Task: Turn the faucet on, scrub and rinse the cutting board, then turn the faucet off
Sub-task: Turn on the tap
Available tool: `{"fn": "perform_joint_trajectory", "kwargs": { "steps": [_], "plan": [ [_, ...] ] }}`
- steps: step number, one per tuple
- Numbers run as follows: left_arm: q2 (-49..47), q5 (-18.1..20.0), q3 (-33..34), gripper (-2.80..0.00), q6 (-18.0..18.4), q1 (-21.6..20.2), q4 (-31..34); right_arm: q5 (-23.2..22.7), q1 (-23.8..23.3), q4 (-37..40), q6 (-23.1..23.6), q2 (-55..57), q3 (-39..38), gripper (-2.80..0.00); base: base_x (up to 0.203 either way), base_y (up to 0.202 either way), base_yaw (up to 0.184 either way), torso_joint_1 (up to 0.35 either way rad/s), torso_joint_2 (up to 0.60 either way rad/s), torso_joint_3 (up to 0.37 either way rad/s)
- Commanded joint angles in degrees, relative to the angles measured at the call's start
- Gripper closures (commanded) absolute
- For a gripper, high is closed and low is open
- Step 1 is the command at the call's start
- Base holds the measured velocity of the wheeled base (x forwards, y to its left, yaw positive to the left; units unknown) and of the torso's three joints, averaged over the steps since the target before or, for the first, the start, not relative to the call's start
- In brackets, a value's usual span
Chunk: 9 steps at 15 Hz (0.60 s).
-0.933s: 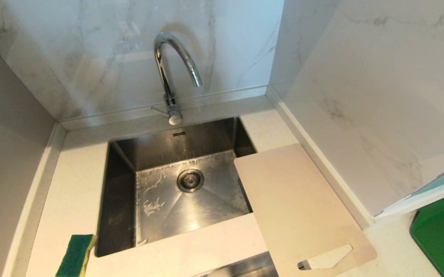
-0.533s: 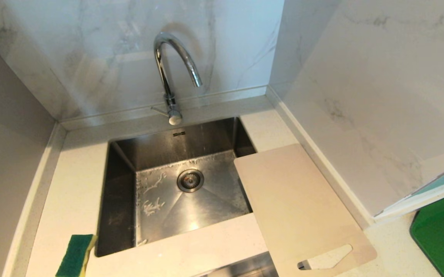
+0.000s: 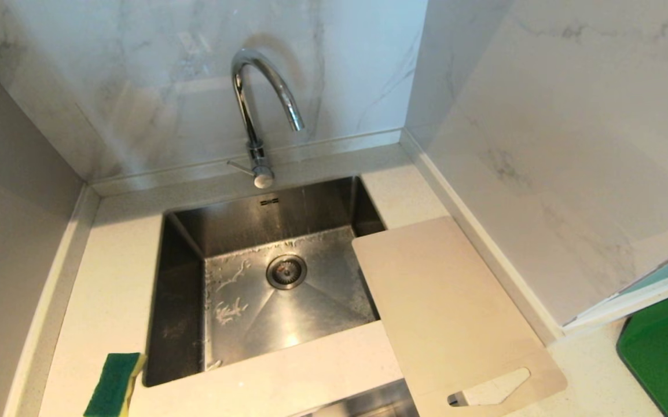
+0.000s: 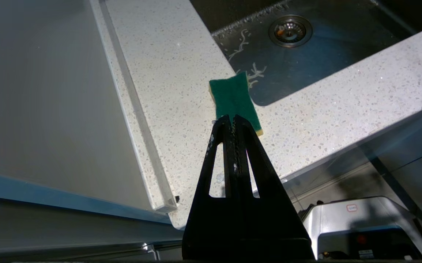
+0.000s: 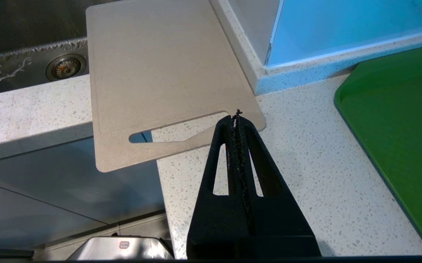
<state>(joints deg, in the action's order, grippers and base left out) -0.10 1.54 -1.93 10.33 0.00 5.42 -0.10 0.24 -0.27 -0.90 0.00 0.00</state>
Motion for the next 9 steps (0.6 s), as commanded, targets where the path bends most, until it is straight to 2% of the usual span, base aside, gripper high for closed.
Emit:
{"fn": "perform_joint_trajectory", "kwargs": {
  "steps": [1, 9],
  "plan": [
    [-0.22, 0.04, -0.01, 0.00, 0.05, 0.00, 0.02, 0.01, 0.02, -0.08, 0.02, 0.09, 0.00, 0.00, 0.000, 0.000, 0.000, 0.000, 0.00, 0.000],
    [-0.61, 0.22, -0.36, 0.00, 1.54, -0.05, 0.99, 0.01, 0.02, -0.08, 0.02, 0.09, 0.00, 0.00, 0.000, 0.000, 0.000, 0.000, 0.00, 0.000]
  ]
}}
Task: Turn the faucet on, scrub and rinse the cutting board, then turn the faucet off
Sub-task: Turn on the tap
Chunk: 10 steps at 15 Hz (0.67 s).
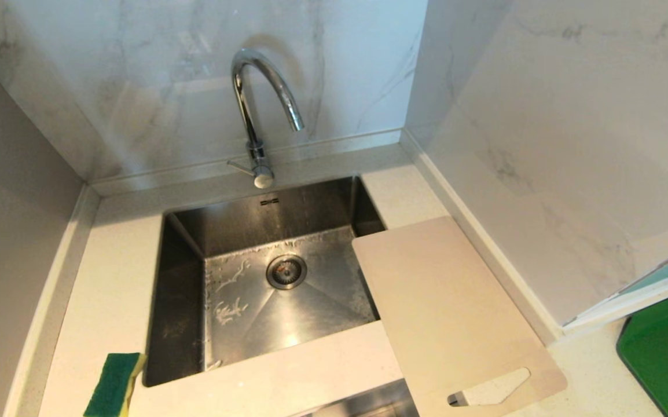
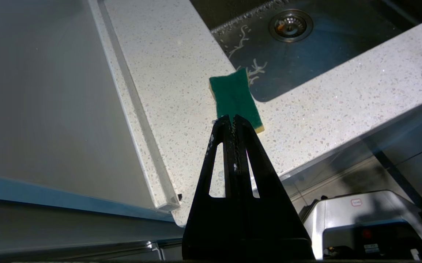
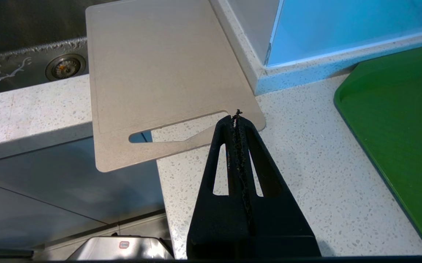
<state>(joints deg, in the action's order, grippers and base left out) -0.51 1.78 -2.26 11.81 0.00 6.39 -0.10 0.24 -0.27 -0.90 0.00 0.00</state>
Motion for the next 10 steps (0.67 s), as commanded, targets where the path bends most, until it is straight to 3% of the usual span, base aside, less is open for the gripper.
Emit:
{"fn": "perform_joint_trajectory", "kwargs": {
  "steps": [1, 6, 10],
  "plan": [
    [-0.19, -0.02, -0.03, 0.00, 0.14, -0.09, 0.03, 0.00, 0.02, 0.00, 0.02, 0.09, 0.00, 0.00, 0.000, 0.000, 0.000, 0.000, 0.00, 0.000],
    [-0.37, -0.05, -1.53, 0.00, -0.20, 0.02, -0.29, -0.04, 0.02, -0.04, 0.02, 0.09, 0.00, 0.00, 0.000, 0.000, 0.000, 0.000, 0.00, 0.000],
    [-13.77, -0.36, -22.25, 0.00, -4.45, 0.04, 1.17, -0.08, 0.02, -0.05, 0.02, 0.09, 0.00, 0.00, 0.000, 0.000, 0.000, 0.000, 0.00, 0.000]
  ]
}}
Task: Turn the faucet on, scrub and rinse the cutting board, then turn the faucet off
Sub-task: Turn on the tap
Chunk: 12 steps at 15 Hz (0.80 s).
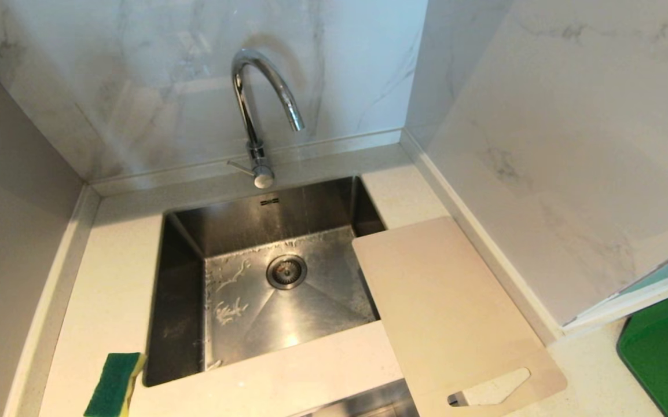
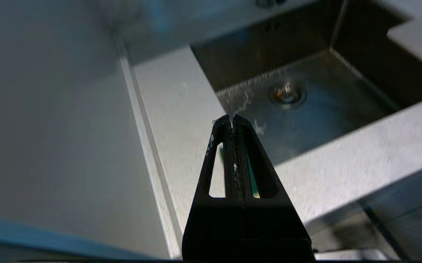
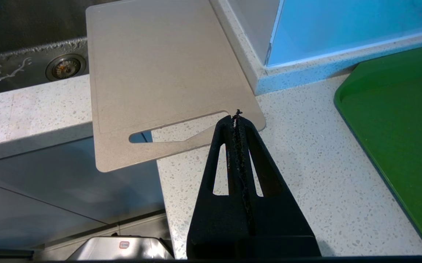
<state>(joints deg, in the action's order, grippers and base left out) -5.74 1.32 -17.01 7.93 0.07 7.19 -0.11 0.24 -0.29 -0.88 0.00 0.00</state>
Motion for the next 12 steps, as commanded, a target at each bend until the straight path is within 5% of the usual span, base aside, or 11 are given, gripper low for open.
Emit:
{"fn": "perform_joint_trajectory", "kwargs": {
  "steps": [1, 7, 10, 12],
  "plan": [
    [-14.13, 0.25, -11.92, 0.00, -1.09, -0.06, 0.59, 0.02, 0.02, -0.06, 0.00, 0.09, 0.00, 0.00, 0.000, 0.000, 0.000, 0.000, 0.00, 0.000],
    [-47.09, -2.87, -45.45, 0.00, -3.07, 1.54, 8.74, -0.07, 0.02, -0.06, 0.00, 0.09, 0.00, 0.00, 0.000, 0.000, 0.000, 0.000, 0.00, 0.000],
    [-54.78, -17.41, -52.80, 0.00, -7.40, 16.11, 12.49, -0.04, 0.02, -0.03, 0.00, 0.09, 0.00, 0.00, 0.000, 0.000, 0.000, 0.000, 0.00, 0.000],
    [-62.00, -34.05, -54.16, 0.00, -10.40, 27.83, 10.85, 0.02, 0.02, 0.01, 0.00, 0.09, 0.00, 0.00, 0.000, 0.000, 0.000, 0.000, 0.00, 0.000]
  ]
}}
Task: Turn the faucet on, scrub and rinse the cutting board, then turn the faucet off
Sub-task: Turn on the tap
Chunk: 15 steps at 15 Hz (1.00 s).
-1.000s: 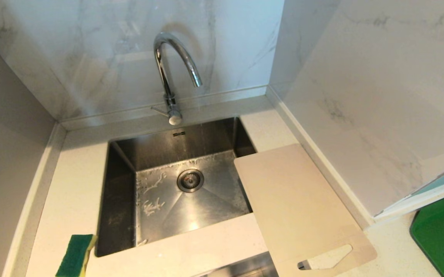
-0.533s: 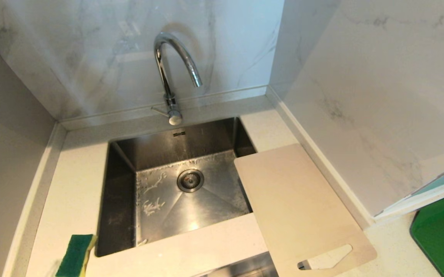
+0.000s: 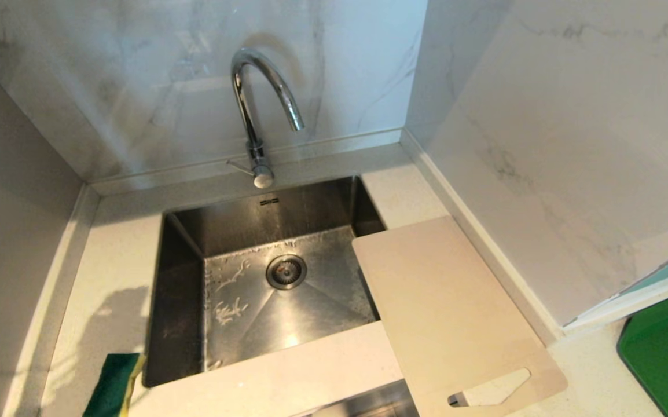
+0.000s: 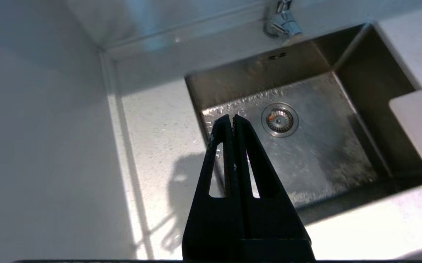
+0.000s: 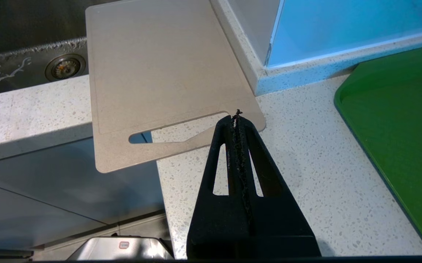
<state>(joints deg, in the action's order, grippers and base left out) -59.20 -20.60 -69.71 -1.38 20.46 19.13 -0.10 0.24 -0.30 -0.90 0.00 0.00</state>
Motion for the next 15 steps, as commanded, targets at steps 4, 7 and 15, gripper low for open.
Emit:
{"fn": "perform_joint_trajectory", "kwargs": {
  "steps": [4, 7, 15],
  "plan": [
    [-24.82, -30.93, -3.16, 0.00, -3.68, 12.70, -17.36, -0.01, 0.02, 0.02, 0.02, 0.09, 0.00, 0.00, 0.000, 0.000, 0.000, 0.000, 0.00, 0.000],
    [-26.93, -33.43, -3.72, 0.00, -4.16, 13.77, -20.54, -0.04, 0.02, -0.05, 0.02, 0.09, 0.00, 0.00, 0.000, 0.000, 0.000, 0.000, 0.00, 0.000],
    [-43.63, -34.77, -17.75, 0.00, -4.41, 12.67, -24.90, -0.08, 0.02, 0.04, 0.02, 0.09, 0.00, 0.00, 0.000, 0.000, 0.000, 0.000, 0.00, 0.000]
  ]
}}
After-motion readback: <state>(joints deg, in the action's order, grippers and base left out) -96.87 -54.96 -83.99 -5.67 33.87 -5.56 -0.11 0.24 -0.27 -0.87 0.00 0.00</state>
